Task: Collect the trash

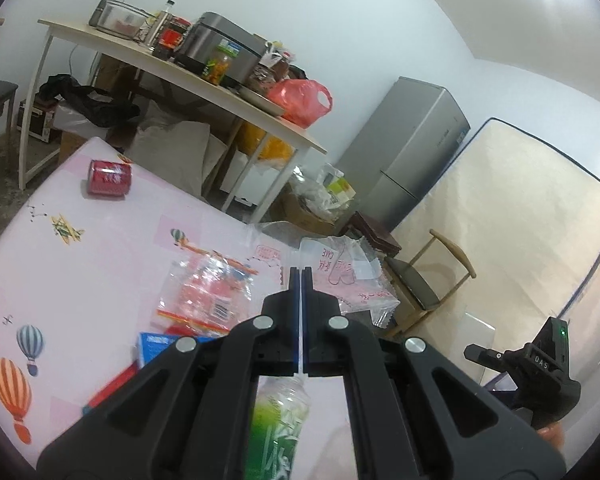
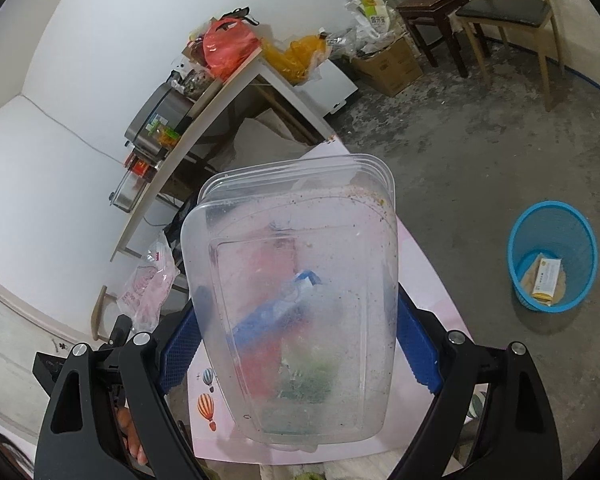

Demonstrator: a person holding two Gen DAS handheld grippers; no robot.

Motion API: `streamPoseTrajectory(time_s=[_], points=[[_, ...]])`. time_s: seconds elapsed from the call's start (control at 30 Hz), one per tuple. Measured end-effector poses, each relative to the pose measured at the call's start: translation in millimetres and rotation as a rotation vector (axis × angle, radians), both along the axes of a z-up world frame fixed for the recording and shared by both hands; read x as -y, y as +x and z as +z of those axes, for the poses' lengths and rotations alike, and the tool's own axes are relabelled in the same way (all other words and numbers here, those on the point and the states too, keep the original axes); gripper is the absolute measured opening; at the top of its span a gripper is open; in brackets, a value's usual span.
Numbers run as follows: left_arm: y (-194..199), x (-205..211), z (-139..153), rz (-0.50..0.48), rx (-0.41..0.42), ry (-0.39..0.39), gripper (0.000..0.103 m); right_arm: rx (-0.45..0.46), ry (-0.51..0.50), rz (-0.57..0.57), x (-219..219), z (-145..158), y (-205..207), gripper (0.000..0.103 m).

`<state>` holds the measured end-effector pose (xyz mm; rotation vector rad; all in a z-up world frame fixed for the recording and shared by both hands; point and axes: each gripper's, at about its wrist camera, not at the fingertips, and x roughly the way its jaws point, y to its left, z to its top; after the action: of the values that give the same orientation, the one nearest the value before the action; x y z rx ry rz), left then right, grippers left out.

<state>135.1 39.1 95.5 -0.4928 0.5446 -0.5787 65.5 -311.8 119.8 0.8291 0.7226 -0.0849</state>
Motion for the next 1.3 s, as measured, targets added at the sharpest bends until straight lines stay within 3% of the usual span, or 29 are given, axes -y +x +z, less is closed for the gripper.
streamPoseTrajectory(time_s=[0.93, 1.1, 1.3], points=[[-32, 37, -5, -0.074, -0.016, 0.016, 0.000, -0.013, 0.014, -0.109, 30, -15, -61, 0.084], [-39, 57, -1, -0.125, -0.003, 0.060, 0.000, 0.022, 0.043, -0.164, 47, -24, -87, 0.084], [-46, 100, 4, -0.227, 0.024, 0.104, 0.000, 0.037, 0.063, -0.334, 85, -43, -156, 0.084]])
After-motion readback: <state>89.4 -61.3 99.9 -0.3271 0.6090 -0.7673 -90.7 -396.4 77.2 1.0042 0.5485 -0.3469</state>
